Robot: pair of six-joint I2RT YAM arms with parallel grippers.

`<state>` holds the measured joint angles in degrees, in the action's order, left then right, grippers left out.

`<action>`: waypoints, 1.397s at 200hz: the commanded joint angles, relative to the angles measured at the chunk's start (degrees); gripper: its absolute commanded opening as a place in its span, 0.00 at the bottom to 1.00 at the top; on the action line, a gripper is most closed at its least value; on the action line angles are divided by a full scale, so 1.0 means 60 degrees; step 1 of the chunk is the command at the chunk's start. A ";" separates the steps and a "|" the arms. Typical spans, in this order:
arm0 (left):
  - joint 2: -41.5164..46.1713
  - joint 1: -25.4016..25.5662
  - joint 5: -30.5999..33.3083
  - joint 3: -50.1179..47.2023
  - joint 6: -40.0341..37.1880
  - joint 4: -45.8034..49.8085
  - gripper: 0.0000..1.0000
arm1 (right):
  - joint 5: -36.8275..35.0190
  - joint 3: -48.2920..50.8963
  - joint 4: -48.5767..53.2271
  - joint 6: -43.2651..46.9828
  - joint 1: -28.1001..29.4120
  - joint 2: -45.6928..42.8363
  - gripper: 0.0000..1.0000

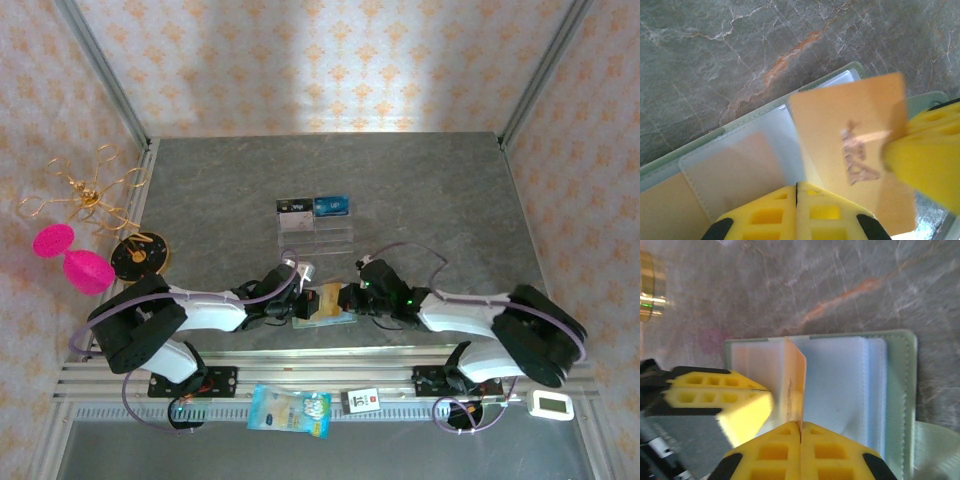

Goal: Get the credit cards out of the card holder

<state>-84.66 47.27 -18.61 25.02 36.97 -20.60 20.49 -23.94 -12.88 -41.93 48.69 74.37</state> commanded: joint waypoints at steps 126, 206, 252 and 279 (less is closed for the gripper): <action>0.5350 -0.1149 -0.0096 -0.0723 0.0839 -0.3048 0.60 | -0.1948 0.0219 -0.3442 0.1289 -0.0087 -0.3983 0.00; 0.4570 -0.1264 -0.1107 -0.1605 0.2450 -0.6841 0.58 | -0.1253 0.0293 -0.6158 0.0305 -0.0073 -0.3248 0.00; 0.4235 -0.1260 -0.1307 -0.1591 0.2699 -0.7360 0.49 | -0.0998 0.0167 -0.6771 0.0280 0.0145 -0.2773 0.00; 0.4206 -0.1257 -0.1159 -0.1606 0.2694 -0.7268 0.47 | -0.1067 0.0160 -0.6890 0.0386 0.0293 -0.2792 0.00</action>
<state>-59.42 39.99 -24.91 15.46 52.69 -60.53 13.10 -21.65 -49.58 -39.99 49.45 58.02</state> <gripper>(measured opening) 0.472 0.042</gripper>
